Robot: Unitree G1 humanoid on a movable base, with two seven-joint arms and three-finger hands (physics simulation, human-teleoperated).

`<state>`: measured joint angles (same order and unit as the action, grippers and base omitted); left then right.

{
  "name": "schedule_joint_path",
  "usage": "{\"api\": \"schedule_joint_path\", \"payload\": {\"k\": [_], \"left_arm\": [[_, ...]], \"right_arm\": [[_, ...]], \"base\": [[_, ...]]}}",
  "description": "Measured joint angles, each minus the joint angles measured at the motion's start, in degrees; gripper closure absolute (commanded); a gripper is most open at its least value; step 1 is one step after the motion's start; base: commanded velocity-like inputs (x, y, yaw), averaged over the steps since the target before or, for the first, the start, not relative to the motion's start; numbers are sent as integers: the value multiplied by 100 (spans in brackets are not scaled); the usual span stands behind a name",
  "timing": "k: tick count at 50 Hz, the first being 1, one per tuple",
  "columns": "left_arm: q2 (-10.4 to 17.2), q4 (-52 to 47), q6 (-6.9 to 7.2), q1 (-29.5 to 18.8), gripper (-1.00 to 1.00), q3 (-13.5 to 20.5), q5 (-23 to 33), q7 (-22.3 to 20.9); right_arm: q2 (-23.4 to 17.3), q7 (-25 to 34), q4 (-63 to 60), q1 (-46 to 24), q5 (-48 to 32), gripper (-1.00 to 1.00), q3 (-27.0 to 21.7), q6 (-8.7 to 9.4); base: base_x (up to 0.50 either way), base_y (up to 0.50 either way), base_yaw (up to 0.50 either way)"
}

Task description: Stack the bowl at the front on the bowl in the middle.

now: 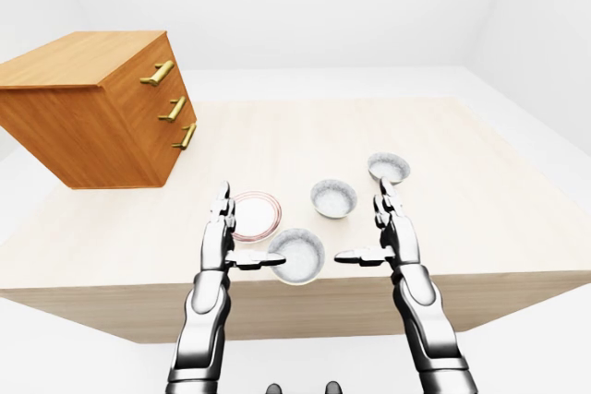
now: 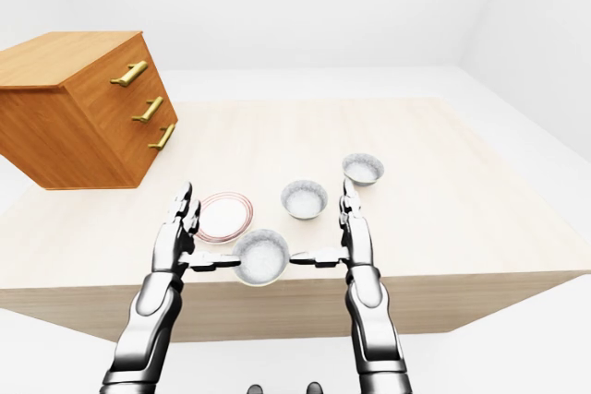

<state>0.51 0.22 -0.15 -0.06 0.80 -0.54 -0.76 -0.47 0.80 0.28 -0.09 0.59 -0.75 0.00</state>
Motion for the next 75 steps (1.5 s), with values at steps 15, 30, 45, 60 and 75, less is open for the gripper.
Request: {"api": "schedule_joint_path", "payload": {"k": [15,30,45,60,75], "left_arm": [[44,-20,9,-5,-100,116,-65,-88],[58,-6,-16,-8,-100,146,-58,-96],[64,4,-66,-5,-100,149,-20,-91],[65,9,-93,-25,-100,150,10,-87],[67,8,-92,-14,-100,157,16,-82]], "right_arm": [[-45,240,-32,28,107,-100,-69,57],[-47,414,-137,106,138,-100,-57,59],[-40,472,-201,142,134,-100,-44,56],[-38,466,-202,113,133,-100,-50,35],[-38,435,-161,115,96,-100,-48,-19]], "base": [[0,0,0],[21,0,0],[36,0,0],[36,0,0],[31,0,0]]}}
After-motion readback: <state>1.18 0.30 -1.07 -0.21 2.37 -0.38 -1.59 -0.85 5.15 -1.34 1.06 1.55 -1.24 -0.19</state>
